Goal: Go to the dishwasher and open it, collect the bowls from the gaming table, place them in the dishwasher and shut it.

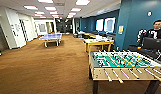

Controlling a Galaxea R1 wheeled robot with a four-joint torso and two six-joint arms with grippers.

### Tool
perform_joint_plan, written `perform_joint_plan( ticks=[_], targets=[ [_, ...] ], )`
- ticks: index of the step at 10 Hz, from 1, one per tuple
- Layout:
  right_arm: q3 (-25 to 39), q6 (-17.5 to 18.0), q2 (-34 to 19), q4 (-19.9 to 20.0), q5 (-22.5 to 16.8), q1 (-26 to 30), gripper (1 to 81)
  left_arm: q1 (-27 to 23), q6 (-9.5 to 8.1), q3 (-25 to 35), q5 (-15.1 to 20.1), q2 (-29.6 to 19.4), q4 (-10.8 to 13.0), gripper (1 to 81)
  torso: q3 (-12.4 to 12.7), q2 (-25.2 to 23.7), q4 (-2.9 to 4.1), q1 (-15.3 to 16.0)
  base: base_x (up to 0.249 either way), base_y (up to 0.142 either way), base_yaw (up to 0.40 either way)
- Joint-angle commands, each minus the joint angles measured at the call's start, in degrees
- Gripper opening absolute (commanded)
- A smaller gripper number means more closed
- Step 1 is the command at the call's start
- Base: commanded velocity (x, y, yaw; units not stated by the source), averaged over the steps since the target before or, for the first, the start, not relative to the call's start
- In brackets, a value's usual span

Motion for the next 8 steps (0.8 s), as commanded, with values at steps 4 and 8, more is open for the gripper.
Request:
perform_joint_plan(
  ticks=[4, 8],
  targets=[
    [0.19, -0.35, -0.69, -0.47, -3.25, 2.59, 81.1, -2.85, 0.31, 0.02, 2.65, -0.2, -0.16, 81.1, 0.02, -0.05, 0.0, -0.11, 0.124, 0.0, 0.0],
    [0.1, -0.35, -0.69, -0.47, -3.25, 2.59, 81.1, -2.85, 0.39, 0.02, 2.65, -0.2, -0.16, 81.1, 0.02, -0.02, 0.0, -0.09, 0.124, 0.0, 0.0]
  ],
)
